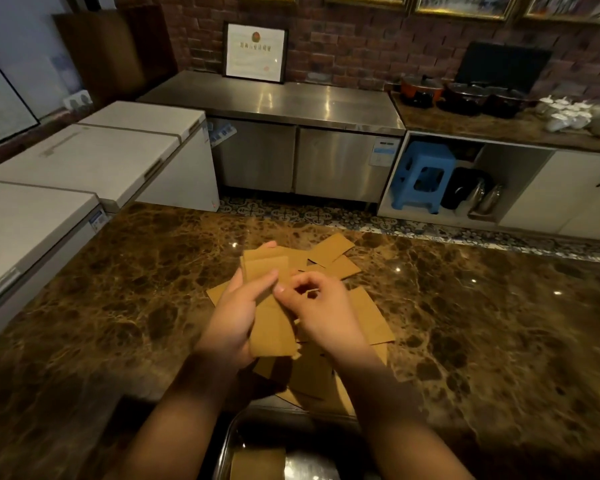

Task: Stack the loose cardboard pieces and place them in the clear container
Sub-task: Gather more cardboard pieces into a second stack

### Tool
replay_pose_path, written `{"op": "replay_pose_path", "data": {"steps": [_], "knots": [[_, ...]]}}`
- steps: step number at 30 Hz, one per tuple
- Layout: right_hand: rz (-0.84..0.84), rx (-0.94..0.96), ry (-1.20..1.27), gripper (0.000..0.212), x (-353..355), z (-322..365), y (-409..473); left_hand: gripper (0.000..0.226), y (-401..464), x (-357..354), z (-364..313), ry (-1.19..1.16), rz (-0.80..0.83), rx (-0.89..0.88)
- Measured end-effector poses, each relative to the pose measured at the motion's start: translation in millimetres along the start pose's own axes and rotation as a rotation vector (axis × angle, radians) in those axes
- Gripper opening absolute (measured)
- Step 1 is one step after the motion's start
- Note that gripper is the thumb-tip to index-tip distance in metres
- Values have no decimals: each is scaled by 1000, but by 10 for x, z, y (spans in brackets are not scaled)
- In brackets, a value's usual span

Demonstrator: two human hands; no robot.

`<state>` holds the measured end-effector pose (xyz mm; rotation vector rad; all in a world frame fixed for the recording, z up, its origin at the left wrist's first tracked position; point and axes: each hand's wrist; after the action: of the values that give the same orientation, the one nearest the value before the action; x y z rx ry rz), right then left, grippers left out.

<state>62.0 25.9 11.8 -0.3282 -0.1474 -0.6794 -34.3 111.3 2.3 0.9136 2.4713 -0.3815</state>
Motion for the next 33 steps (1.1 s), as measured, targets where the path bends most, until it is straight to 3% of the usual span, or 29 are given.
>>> {"op": "replay_pose_path", "data": {"steps": [5,8,10,14,18,21,24,29,33], "knots": [[83,-143,-196,53,266,-167,284,35,39,222,138,-102,-56,39],[-70,-185,-420,48,682,-320,611,33,80,344,137,-226,-103,49],[-165,-316,-614,67,888,-490,785,32,104,397,134,-275,-119,56],[-178,-555,-893,97,903,-777,909,35,115,401,189,-298,-138,82],[-195,-573,-926,97,799,-785,937,37,123,334,244,-290,-164,104],[-151,-508,-835,61,812,-706,909,37,132,308,241,-281,-177,112],[-129,-409,-460,31,882,-553,817,36,129,265,202,-266,-170,114],[-51,-267,187,19,934,-133,502,31,149,98,57,-229,-142,88],[107,-234,494,20,813,116,218,28,155,-44,-67,-96,-95,19]]}}
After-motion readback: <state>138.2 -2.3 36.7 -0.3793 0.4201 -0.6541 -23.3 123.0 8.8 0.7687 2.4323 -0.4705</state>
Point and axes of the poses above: each hand's wrist, its own y-axis towards the middle knuckle, its own x-axis out of the back of the hand, z = x × y, and after that the axes turned 8 degrees about -x, right-handed
